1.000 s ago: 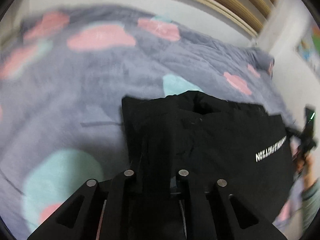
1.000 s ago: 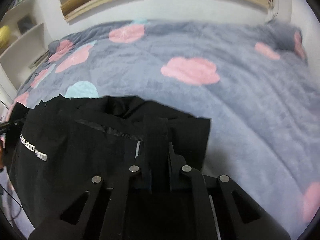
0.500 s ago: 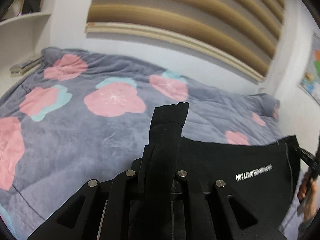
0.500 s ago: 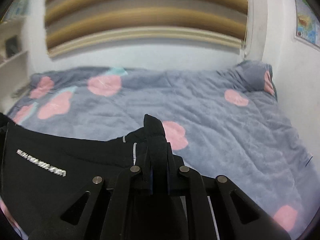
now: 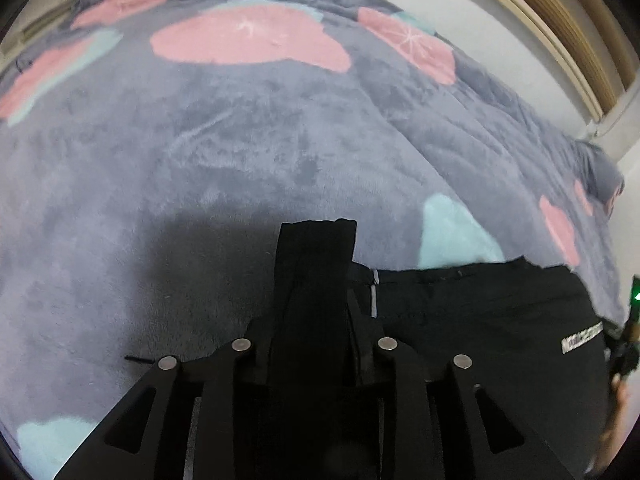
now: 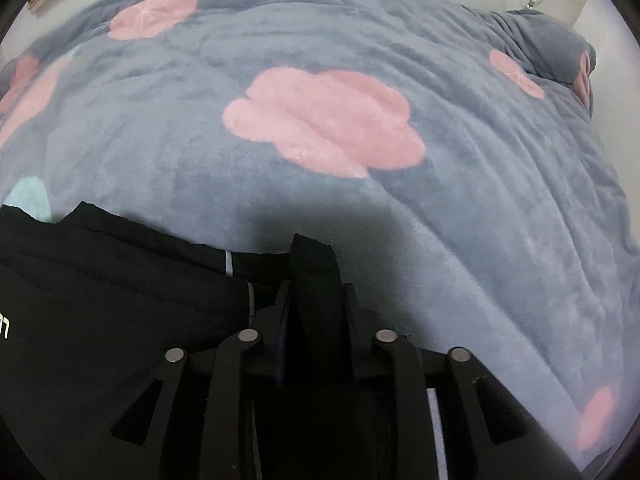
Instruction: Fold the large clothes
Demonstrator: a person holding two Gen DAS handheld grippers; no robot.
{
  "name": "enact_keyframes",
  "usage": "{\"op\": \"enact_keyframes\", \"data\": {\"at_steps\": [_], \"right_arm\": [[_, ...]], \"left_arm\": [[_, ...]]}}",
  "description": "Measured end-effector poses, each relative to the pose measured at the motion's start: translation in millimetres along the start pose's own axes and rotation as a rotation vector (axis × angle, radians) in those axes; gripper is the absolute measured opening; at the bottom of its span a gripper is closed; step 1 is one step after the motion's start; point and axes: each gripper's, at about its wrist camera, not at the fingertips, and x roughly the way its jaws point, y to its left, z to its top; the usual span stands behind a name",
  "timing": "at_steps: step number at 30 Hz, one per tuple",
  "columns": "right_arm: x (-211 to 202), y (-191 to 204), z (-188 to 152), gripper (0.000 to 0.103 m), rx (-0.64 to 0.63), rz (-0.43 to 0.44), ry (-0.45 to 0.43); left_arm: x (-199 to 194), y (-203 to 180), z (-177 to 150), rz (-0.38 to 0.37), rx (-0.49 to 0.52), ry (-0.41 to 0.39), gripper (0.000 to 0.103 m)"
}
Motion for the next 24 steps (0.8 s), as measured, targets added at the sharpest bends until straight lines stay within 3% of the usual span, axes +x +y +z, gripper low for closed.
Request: {"op": "enact_keyframes", "data": {"at_steps": [2,3,5,6,7,10,13,16,21,24], "right_arm": [[-6.2,-8.8,-4.3,0.051,0.011,-0.006,-0.014],[-14.2,-17.4,-8.0,0.056,0.03,-0.001,-0.033],[-34.0,-30.5,-14.1,0.065,0.061,0.054,-0.082],[-47.6,-36.7,-19.6,0.065,0.067,0.087,-0.112],[-59.7,-39.3,-25.1,0.065,0.064,0.1,-0.137],[-99.4,-38.6,-40.2,0.065,0.047,0.15,-0.206],[-134.1,-24.6,-52.8,0.066,0.056,0.268,-0.237],[-162.3,7.5,-65.5,0.066,0.018,0.344,-0.249],[-172.1,77.8,-86.5,0.066,-0.057,0.376,-0.184],[-144.8,108.2,-97.7,0.066,-0.12,0.241,-0.108]], "left_arm": [[-8.9,8.0,-0.7,-0.047,-0.02,-0.007,0.029],[-16.5,14.3,-0.2,-0.073,-0.033,-0.015,0.032],[-38.6,34.9,5.2,-0.124,-0.086,-0.052,0.05],[-53.7,49.4,3.6,-0.11,-0.124,-0.088,0.07],[-68.6,61.9,2.2,-0.097,-0.148,-0.128,0.076],[-105.5,83.5,-3.8,-0.052,-0.16,-0.172,0.075],[-134.9,84.0,-13.5,-0.039,-0.126,-0.21,0.075],[-162.0,57.7,-31.2,-0.077,-0.067,-0.252,0.075],[-180.7,-56.9,-86.3,-0.15,0.199,-0.269,0.075],[-166.6,-124.5,-126.2,-0.163,0.336,-0.231,0.075]]}}
